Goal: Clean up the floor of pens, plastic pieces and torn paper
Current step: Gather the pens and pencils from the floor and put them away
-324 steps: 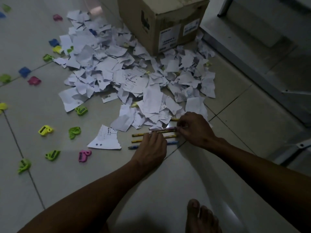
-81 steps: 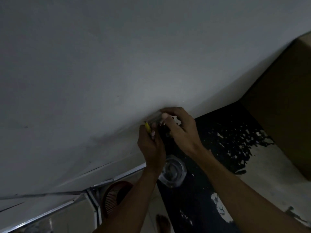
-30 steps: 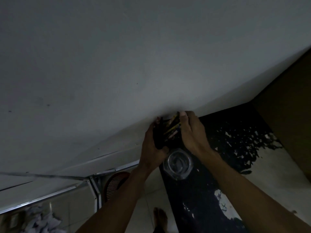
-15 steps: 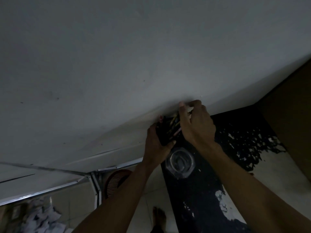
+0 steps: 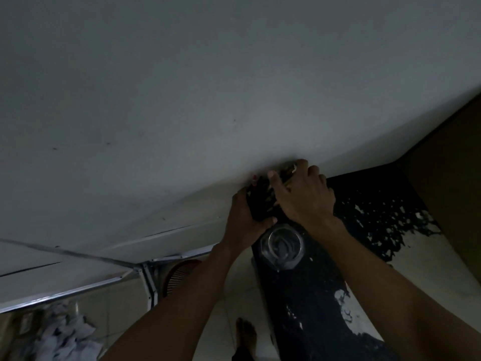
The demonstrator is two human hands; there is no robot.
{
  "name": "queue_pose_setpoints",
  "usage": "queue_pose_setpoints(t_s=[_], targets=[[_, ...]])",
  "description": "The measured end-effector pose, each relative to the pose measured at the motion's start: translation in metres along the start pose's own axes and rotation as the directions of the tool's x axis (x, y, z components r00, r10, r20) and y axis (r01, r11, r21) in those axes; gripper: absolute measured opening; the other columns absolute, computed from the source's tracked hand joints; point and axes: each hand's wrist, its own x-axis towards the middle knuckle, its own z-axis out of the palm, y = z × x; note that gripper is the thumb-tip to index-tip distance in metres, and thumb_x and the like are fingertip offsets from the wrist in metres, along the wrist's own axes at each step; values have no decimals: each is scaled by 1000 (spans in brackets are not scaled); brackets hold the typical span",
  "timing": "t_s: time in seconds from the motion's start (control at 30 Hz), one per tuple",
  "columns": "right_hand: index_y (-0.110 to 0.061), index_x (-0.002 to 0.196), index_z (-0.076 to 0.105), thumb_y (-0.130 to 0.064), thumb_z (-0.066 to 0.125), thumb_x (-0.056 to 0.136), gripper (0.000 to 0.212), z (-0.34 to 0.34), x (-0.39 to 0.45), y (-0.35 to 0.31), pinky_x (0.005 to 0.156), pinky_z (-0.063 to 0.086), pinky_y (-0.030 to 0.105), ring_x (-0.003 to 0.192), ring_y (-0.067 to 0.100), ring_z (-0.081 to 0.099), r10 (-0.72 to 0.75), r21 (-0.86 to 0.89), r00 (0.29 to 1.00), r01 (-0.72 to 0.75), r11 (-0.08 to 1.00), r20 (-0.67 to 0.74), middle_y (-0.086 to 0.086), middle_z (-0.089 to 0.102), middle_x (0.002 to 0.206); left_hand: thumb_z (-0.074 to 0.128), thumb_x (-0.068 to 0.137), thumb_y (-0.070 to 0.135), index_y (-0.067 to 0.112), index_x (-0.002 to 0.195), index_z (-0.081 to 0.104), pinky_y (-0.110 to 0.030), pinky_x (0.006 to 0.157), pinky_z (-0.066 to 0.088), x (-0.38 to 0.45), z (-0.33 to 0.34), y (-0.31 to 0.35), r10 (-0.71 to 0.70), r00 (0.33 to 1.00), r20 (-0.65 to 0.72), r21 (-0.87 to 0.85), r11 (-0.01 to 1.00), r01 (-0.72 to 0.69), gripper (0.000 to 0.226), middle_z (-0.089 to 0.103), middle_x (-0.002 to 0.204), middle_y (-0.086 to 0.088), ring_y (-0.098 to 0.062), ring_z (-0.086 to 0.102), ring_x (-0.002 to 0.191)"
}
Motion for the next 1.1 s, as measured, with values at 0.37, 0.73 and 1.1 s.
queue_pose_setpoints(t_s=[0.37, 0.73, 1.1], targets=[[-14, 136, 42, -43, 54, 86, 60, -26, -39, -19, 98, 40, 45, 125, 31, 34, -260, 106, 923, 299, 948, -282, 15, 39, 132, 75, 80, 37, 18, 150, 20, -33, 113, 29, -43, -60, 26, 70, 994, -90, -3, 998, -70, 91, 29, 153, -2, -17, 32, 137], [-17, 130, 47, -40, 53, 93, 44, -18, -148, -119, 91, 42, 36, 125, 24, 34, -466, 229, 872, 488, 842, -149, 8, 37, 132, 61, 91, 37, 21, 147, 26, -22, 102, 28, -163, -177, 10, 184, 894, -409, 125, 982, -145, 69, 33, 149, 2, -10, 35, 132], [-18, 121, 52, -41, 56, 90, 39, 62, -356, -250, 93, 45, 38, 117, 26, 46, -779, 332, 570, 705, 627, 260, 8, 44, 124, 58, 93, 23, 15, 139, 38, -30, 82, 49, -411, -293, -111, 6, 670, -742, 92, 991, 93, 51, 42, 138, -5, -12, 52, 106]])
